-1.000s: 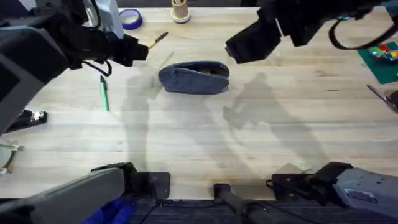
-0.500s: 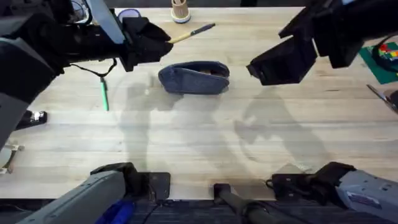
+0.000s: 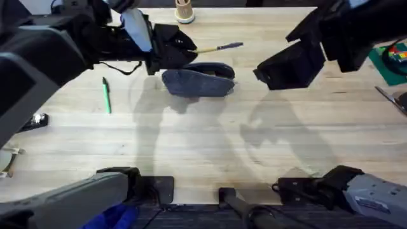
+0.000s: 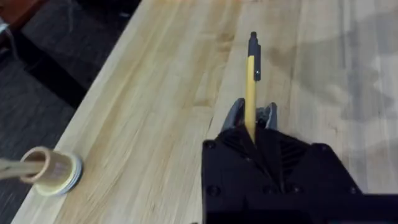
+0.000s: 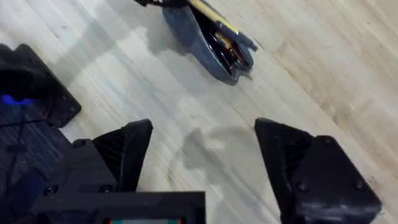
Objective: Unzip the bag, pick up the pens from the table one at a time and place them inside, then zip the bag closed.
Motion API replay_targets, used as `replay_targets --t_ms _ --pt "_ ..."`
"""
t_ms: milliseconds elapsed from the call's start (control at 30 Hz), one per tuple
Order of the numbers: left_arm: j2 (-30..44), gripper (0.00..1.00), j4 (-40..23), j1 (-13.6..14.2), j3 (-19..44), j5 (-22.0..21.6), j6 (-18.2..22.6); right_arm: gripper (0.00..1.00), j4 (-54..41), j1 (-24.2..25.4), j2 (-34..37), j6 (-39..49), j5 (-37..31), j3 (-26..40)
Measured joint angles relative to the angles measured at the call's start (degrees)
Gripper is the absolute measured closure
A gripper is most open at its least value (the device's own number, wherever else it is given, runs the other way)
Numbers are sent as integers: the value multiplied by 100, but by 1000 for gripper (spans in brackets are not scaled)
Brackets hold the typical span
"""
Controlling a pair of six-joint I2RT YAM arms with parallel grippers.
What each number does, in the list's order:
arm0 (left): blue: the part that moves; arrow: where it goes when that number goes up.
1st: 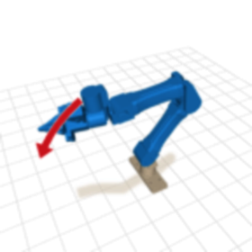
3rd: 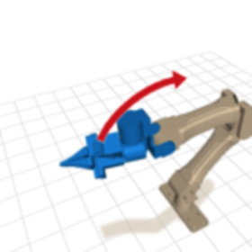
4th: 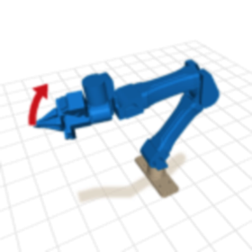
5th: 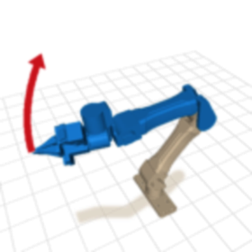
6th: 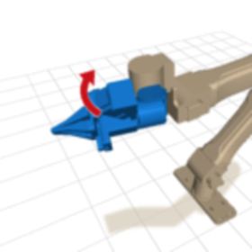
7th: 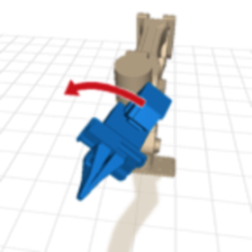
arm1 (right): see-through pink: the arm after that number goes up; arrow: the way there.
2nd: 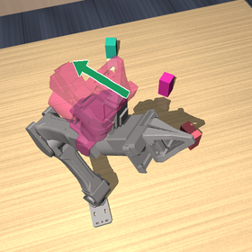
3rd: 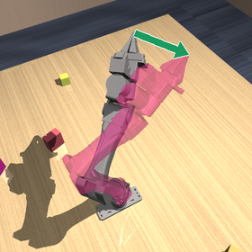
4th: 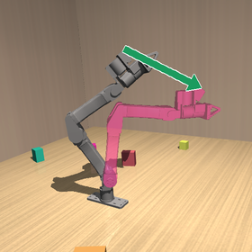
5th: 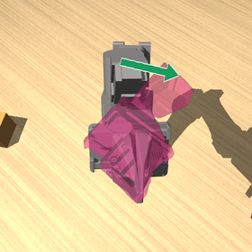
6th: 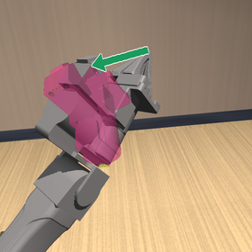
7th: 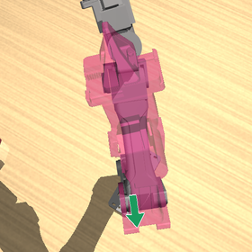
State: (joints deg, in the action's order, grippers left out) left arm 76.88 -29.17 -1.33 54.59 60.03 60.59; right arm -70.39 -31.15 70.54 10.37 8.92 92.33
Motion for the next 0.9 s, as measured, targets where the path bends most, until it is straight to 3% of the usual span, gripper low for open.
replay_targets --t_ms 200,567,900 --pt "312 959 29 245 0 22 274 4 -52 0 1 0 -81 0" --pt "1050 960 465 254 0 22 412 5 -126 0 2 -2 -123 -2" --pt "1516 960 473 254 0 17 416 4 -146 0 2 -2 -123 -2"
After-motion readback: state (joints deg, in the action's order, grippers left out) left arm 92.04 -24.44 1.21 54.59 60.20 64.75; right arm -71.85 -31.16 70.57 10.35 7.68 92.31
